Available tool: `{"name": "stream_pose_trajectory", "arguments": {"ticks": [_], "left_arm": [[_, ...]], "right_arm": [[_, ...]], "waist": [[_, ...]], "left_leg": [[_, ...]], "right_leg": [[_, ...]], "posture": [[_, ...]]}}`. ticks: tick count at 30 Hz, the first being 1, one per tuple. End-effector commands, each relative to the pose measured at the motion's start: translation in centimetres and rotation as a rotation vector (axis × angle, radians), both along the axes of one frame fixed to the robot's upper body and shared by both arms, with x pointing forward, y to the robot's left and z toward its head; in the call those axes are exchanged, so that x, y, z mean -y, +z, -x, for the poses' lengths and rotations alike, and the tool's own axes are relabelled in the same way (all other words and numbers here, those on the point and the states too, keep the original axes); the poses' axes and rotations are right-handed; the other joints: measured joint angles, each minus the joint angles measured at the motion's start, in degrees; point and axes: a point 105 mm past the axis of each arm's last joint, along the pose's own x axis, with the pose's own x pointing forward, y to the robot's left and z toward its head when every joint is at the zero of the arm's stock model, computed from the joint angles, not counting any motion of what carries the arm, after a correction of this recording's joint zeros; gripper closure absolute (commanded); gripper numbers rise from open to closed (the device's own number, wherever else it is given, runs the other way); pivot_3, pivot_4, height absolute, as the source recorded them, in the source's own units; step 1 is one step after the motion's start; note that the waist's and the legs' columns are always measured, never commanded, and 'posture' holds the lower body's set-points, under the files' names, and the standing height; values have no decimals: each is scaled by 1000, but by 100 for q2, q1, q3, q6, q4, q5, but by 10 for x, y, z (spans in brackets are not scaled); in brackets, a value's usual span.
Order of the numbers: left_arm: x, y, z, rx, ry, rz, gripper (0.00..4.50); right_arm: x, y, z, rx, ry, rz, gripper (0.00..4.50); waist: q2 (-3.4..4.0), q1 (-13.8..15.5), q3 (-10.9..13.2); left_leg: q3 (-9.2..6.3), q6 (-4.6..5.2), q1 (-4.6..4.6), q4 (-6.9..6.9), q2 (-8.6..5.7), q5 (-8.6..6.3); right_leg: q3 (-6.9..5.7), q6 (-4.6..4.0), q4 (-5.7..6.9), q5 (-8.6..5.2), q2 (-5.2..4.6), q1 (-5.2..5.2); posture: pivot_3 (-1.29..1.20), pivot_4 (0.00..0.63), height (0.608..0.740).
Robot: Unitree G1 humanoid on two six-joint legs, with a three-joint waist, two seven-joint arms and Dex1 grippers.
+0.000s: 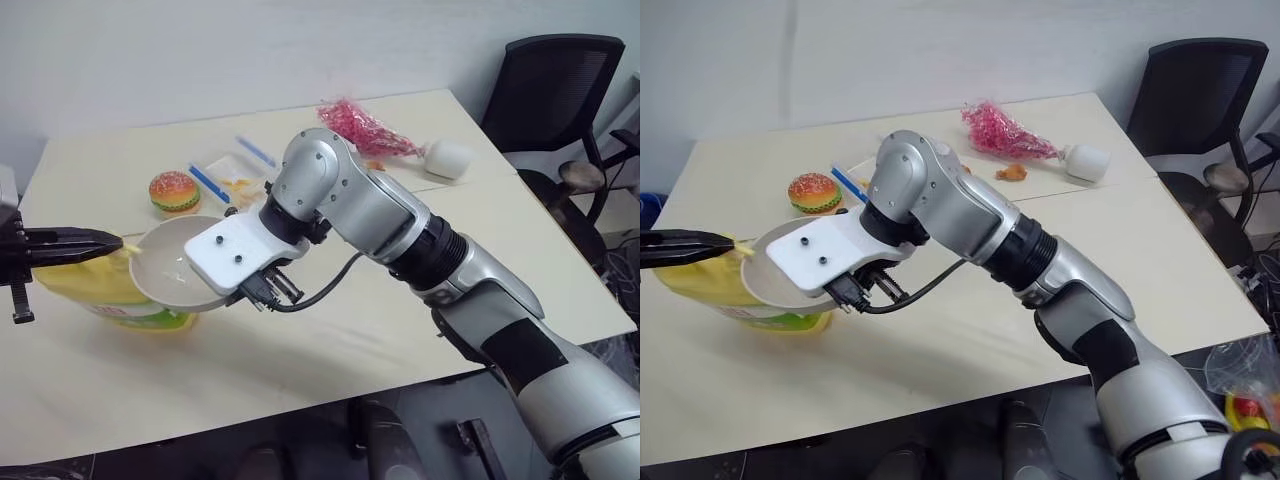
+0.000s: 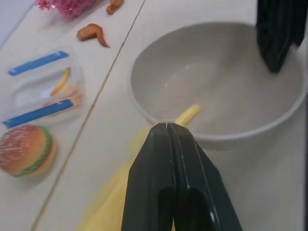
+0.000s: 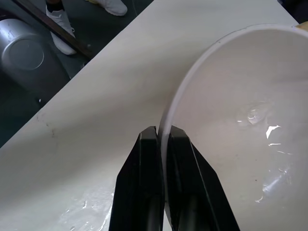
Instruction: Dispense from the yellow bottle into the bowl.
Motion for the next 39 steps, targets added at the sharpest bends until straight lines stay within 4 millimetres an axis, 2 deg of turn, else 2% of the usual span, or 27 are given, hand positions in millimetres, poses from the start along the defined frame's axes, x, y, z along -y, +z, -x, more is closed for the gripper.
{"name": "stream_pose_trajectory", "arguments": {"ticks": [1, 4, 7, 11, 15, 18, 19, 20, 22, 25, 29, 31, 34, 36, 39], "left_arm": [[11, 34, 18, 51, -38, 15, 4463], [14, 45, 25, 68, -33, 13, 4463], [28, 58, 40, 50, -85, 64, 3902], [47, 51, 53, 24, -137, 75, 2751], [60, 30, 62, -17, -158, 66, 1506], [64, 9, 65, -48, -139, 57, 607], [65, 3, 66, -58, -134, 51, 266], [66, -2, 67, -63, -130, 48, 24], [67, -6, 67, -66, -131, 53, 24], [67, -11, 64, -58, -127, 45, 0], [65, -14, 59, -29, -114, 16, 0], [65, -15, 58, -30, -117, 23, 0], [61, -16, 53, -25, -108, 26, 0], [57, -15, 52, -21, -99, 31, 0], [51, -10, 53, -12, -87, 51, 0]], "right_arm": [[12, 9, 1, 26, 33, -27, 4500], [27, 5, -8, 21, -4, -30, 4500], [66, -6, -37, 2, -159, -46, 4500], [115, -32, -67, 10, -351, -56, 4500], [174, -66, -101, 109, -567, -42, 4500], [218, -95, -116, 138, -741, -40, 4500], [227, -102, -118, 146, -782, -50, 4500], [232, -107, -120, 154, -804, -57, 4500], [235, -110, -125, 161, -857, -103, 4500], [236, -114, -126, 146, -895, -139, 3778], [239, -118, -122, 121, -897, -137, 2515], [247, -102, -119, 88, -919, -192, 1829], [259, -60, -116, 37, -955, -309, 843], [272, -33, -107, -48, -960, -361, 171], [300, -5, -82, -155, -947, -361, 171]], "waist": [[-33, -8, 10], [-44, -9, 12], [-49, 21, 14], [-49, 127, 17], [-42, 144, 27], [-30, 142, 38], [-28, 143, 39], [-27, 141, 40], [-29, 116, 41], [-27, 150, 42], [-24, 178, 44], [-23, 211, 44], [1, 299, 59], [8, 332, 62], [8, 408, 63]], "left_leg": [[0, -1, -9, 0, 0, 0], [-4, -1, -20, -1, 0, -5], [-12, -1, -29, -5, 3, -5], [-35, -1, -59, 13, 5, -6], [-37, -4, -63, 26, 9, -6], [-35, -8, -59, 34, 10, -4], [-33, -9, -59, 34, 10, -3], [-33, -12, -60, 34, 10, -2], [-31, -18, -61, 37, 16, 1], [-35, -30, -56, 38, 18, 9], [-45, -36, -57, 37, 19, 13], [-51, -35, -56, 38, 18, 14], [-56, -31, -61, 39, 17, 15], [-55, -29, -64, 40, 17, 16], [-58, -28, -63, 38, 20, 16]], "right_leg": [[-11, -1, -4, -1, -1, -5], [-44, -2, -21, -1, -6, -6], [-58, -2, -36, -1, -6, -5], [-73, -1, -52, -1, -7, -4], [-71, 0, -41, 0, -8, -3], [-63, -1, -30, 1, -11, -2], [-60, -2, -26, 1, -11, 2], [-59, -3, -24, 1, -11, 3], [-56, -9, -18, 1, -8, 3], [-46, -24, -17, 11, -3, 11], [-53, -32, -11, 7, -3, 7], [-60, -31, -17, 7, -4, 5], [-66, -26, -31, 13, -4, -1], [-67, -25, -36, 18, -4, -2], [-72, -27, -36, 17, 0, 3]], "posture": [[0, 150, 740], [0, 150, 740], [0, 150, 740], [0, 150, 740], [0, 150, 740], [0, 150, 740], [0, 150, 740], [0, 150, 740], [0, 150, 740], [0, 150, 740], [0, 150, 740], [0, 150, 740], [0, 150, 740], [0, 150, 740], [0, 150, 740]]}}
